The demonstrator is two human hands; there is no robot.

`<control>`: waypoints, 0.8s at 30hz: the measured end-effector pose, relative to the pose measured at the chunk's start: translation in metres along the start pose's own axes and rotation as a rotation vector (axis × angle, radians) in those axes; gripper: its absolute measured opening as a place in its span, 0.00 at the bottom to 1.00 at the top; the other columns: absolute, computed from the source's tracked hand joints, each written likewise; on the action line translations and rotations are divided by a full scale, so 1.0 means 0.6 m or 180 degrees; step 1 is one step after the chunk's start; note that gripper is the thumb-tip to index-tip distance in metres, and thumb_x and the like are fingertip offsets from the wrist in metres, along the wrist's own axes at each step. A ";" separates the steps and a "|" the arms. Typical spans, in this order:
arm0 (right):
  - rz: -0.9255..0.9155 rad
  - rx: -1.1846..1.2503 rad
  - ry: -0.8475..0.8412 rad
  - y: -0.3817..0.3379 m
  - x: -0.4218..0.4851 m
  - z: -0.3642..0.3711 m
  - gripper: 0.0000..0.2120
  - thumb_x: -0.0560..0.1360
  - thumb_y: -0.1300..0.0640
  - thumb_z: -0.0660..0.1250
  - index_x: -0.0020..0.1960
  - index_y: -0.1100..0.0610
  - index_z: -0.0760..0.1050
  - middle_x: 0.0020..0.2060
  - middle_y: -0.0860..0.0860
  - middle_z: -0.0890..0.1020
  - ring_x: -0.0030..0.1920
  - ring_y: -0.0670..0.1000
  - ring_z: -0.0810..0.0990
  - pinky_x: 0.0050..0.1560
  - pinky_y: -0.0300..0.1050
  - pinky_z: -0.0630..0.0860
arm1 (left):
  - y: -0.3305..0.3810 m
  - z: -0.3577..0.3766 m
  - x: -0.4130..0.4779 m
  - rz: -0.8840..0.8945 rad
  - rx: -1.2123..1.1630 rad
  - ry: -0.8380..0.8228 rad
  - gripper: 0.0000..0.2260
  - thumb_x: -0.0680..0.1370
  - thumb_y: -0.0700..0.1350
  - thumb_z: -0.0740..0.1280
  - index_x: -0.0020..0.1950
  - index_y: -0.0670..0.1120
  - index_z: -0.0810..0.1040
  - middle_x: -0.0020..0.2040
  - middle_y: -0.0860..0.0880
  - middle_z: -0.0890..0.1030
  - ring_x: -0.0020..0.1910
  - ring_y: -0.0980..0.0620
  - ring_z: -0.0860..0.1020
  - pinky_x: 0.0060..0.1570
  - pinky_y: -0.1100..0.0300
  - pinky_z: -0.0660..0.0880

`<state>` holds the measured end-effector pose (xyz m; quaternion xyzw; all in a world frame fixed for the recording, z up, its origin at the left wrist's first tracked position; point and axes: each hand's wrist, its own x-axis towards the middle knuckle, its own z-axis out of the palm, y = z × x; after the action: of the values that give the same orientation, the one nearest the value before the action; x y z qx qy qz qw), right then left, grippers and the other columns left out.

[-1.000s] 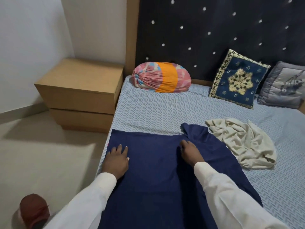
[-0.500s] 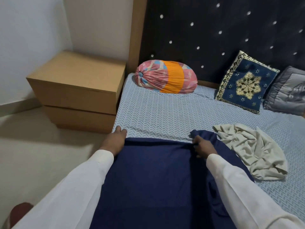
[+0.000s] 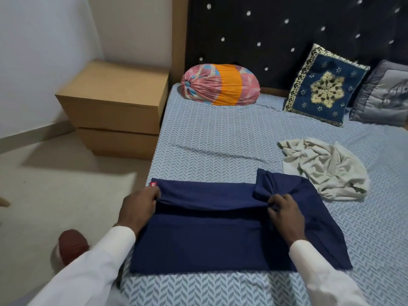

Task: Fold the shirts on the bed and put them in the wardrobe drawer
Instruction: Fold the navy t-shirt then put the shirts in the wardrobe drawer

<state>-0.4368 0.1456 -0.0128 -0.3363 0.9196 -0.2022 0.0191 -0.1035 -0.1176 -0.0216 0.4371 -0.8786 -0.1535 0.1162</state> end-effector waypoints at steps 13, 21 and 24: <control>-0.0297 -0.0223 0.0304 -0.019 -0.037 0.028 0.12 0.63 0.52 0.70 0.46 0.54 0.76 0.44 0.53 0.74 0.46 0.60 0.73 0.44 0.51 0.74 | 0.031 0.017 -0.051 0.0237 0.0616 0.0137 0.19 0.60 0.36 0.70 0.50 0.47 0.81 0.50 0.45 0.82 0.53 0.40 0.80 0.58 0.47 0.72; -0.0059 -0.1649 -0.0738 -0.083 0.059 0.070 0.31 0.72 0.52 0.64 0.73 0.51 0.60 0.69 0.57 0.66 0.66 0.62 0.67 0.62 0.56 0.67 | 0.190 0.134 -0.065 0.0544 0.0217 -0.1264 0.35 0.77 0.70 0.44 0.80 0.54 0.41 0.75 0.50 0.35 0.78 0.45 0.37 0.72 0.46 0.32; 0.0538 -0.1132 -0.0444 -0.046 0.089 0.036 0.27 0.73 0.57 0.63 0.70 0.52 0.60 0.62 0.59 0.75 0.60 0.62 0.75 0.57 0.55 0.71 | 0.182 0.149 -0.074 0.0657 0.0727 -0.1292 0.37 0.76 0.71 0.40 0.77 0.52 0.63 0.77 0.42 0.58 0.76 0.39 0.57 0.71 0.42 0.40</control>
<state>-0.4575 0.0851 -0.0165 -0.2692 0.9622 -0.0105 0.0400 -0.1873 -0.0047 -0.0668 0.3157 -0.9355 -0.1252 -0.0976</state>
